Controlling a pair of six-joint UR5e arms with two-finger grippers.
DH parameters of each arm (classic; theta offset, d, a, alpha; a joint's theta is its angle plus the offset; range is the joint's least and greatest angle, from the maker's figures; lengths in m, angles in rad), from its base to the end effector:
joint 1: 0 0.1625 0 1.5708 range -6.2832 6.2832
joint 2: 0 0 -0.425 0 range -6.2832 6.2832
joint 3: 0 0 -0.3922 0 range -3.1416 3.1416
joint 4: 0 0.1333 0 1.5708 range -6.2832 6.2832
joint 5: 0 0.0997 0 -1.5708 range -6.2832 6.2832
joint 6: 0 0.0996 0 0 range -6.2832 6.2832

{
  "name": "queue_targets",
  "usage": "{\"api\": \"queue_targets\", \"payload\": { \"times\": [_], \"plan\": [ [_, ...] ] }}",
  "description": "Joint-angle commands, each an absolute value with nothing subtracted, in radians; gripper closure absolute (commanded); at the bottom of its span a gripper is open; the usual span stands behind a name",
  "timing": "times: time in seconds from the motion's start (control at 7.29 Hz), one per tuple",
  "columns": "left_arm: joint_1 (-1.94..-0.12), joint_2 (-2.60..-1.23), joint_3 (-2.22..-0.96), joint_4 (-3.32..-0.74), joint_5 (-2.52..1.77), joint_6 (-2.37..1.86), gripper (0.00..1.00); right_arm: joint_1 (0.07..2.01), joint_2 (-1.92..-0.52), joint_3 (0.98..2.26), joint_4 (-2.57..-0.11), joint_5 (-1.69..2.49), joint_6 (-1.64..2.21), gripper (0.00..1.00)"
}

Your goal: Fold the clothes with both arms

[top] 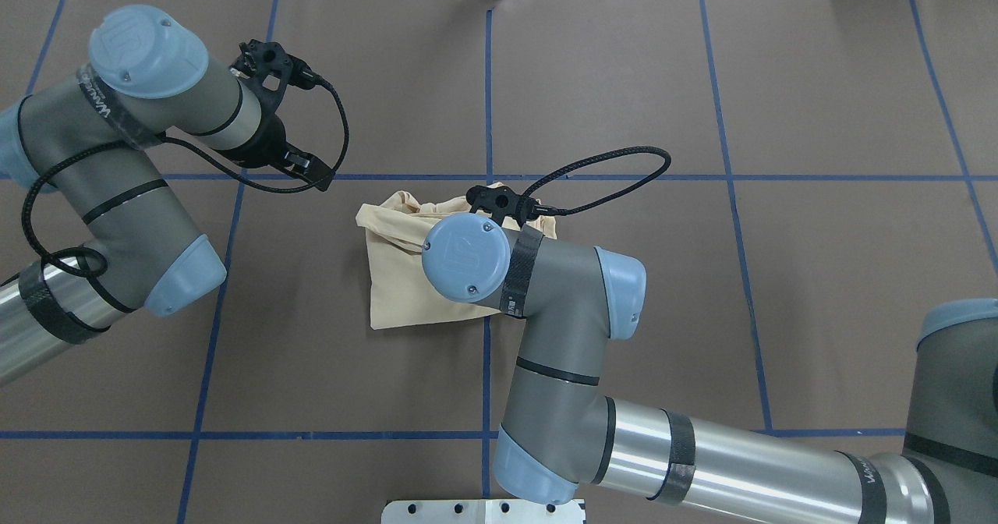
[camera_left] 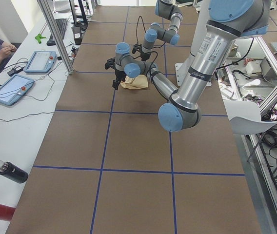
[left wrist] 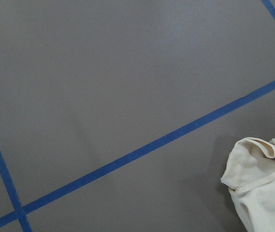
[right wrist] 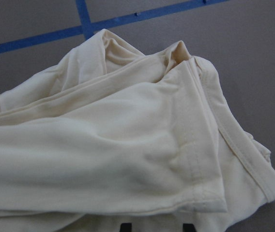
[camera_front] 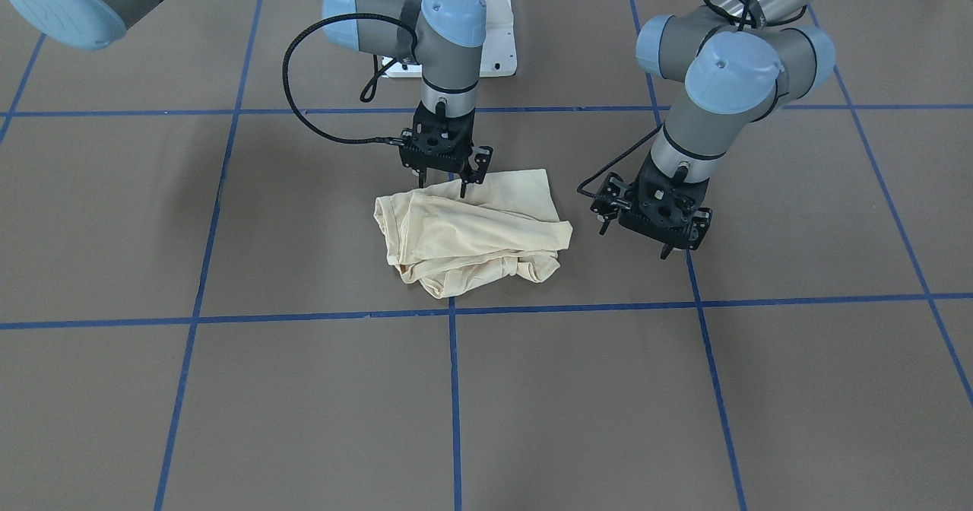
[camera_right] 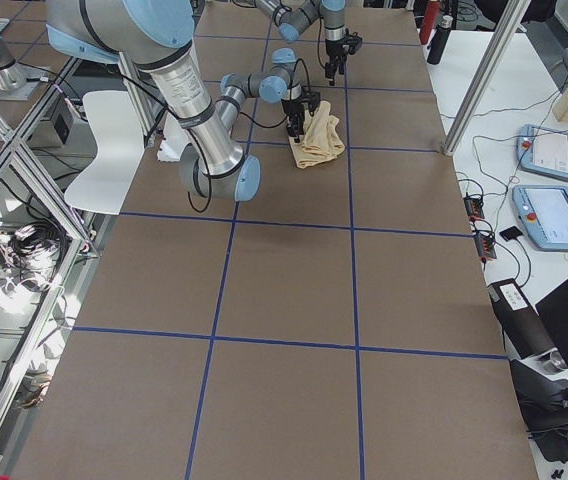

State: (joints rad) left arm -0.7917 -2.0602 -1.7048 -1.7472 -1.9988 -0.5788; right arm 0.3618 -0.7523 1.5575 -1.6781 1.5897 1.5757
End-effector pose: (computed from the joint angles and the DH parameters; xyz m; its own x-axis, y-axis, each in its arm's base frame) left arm 0.3932 -0.5290 0.3003 0.6347 0.4412 -0.6344 -0.1702 0.8806 0.4422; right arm -0.6292 -0.3786 0.1824 0.7149 0.2758 0.6425 -0.3460 0.9381 -0.0176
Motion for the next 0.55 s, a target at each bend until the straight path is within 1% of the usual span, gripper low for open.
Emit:
{"api": "queue_targets", "payload": {
  "times": [0.0, 0.27, 0.41],
  "plan": [
    [-0.792, -2.06, -1.706, -1.747, -1.999, -0.58, 0.0, 0.389, -0.752, 1.549, -1.671, 1.574, 1.562, 1.0],
    [-0.792, -2.06, -1.71, -1.747, -1.999, -0.58, 0.0, 0.48, -0.749, 1.528, -1.646, 1.574, 1.498, 1.0],
    [-0.793, -2.059, -1.721, -1.746, -1.999, -0.58, 0.0, 0.527, -0.733, 1.44, -1.565, 1.572, 1.491, 1.0]
  ]
}}
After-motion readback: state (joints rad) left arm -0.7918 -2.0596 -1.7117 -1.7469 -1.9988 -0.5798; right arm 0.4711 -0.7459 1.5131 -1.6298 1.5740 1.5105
